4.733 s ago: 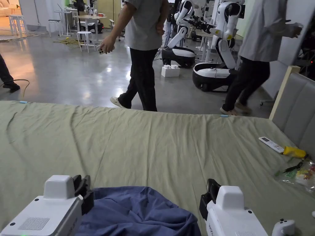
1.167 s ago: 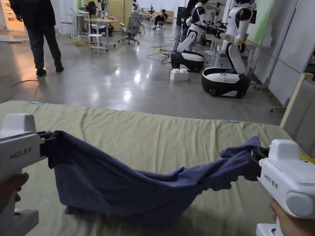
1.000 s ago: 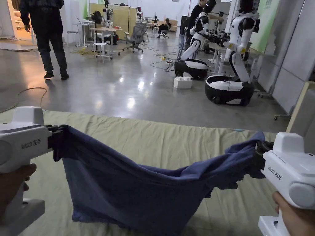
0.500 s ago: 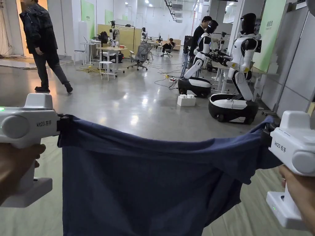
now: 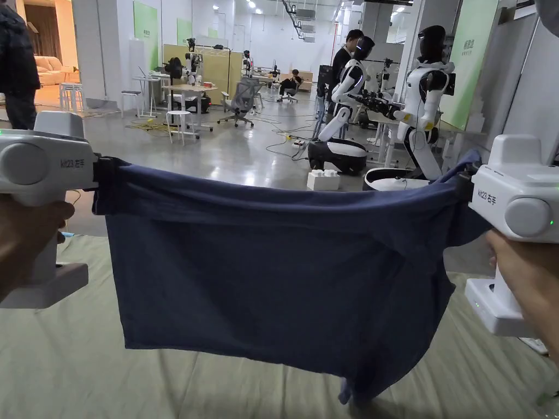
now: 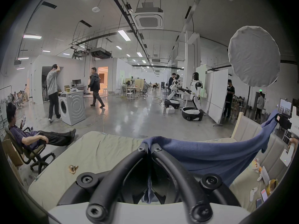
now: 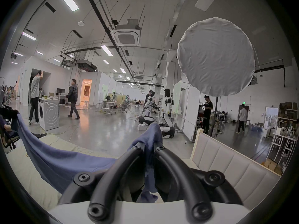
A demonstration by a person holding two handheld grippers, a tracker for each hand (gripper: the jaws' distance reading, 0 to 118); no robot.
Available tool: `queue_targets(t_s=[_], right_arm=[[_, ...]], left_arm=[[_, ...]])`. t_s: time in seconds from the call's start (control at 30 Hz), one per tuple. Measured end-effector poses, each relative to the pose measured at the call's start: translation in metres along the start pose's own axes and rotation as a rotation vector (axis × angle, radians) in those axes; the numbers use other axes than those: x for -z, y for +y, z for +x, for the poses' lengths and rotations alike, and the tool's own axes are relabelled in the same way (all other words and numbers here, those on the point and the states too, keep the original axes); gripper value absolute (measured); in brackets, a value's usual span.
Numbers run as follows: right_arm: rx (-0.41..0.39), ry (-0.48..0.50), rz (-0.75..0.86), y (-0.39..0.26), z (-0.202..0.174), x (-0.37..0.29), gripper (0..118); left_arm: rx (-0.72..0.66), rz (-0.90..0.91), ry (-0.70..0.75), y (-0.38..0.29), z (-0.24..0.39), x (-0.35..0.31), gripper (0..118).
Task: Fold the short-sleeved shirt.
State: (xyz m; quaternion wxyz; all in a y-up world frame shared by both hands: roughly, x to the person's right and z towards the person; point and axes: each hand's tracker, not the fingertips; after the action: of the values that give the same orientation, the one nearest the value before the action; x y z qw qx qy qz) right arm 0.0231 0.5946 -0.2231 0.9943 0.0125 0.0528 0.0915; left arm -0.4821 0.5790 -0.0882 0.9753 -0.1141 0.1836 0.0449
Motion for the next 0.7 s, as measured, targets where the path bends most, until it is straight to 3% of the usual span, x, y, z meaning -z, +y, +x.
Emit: queue_targets(t_s=[0.4,0.53,0.57,0.7], right_arm=[[0.023,0.021,-0.184,-0.123,-0.009,-0.046,9],[-0.026,0.018,-0.177,-0.162,-0.007,-0.083,9],[0.021,0.03,-0.237,-0.175,-0.005,-0.094,9],[0.051,0.04,-0.285,-0.205,0.0,-0.138,9]], left_arm=[[-0.035,-0.14,-0.039,-0.124,-0.015,-0.015,3],[-0.028,-0.152,-0.052,-0.168,-0.019,-0.049,3],[-0.048,-0.156,-0.054,-0.181,-0.021,-0.06,3],[-0.102,-0.193,-0.07,-0.219,-0.035,-0.095,3]])
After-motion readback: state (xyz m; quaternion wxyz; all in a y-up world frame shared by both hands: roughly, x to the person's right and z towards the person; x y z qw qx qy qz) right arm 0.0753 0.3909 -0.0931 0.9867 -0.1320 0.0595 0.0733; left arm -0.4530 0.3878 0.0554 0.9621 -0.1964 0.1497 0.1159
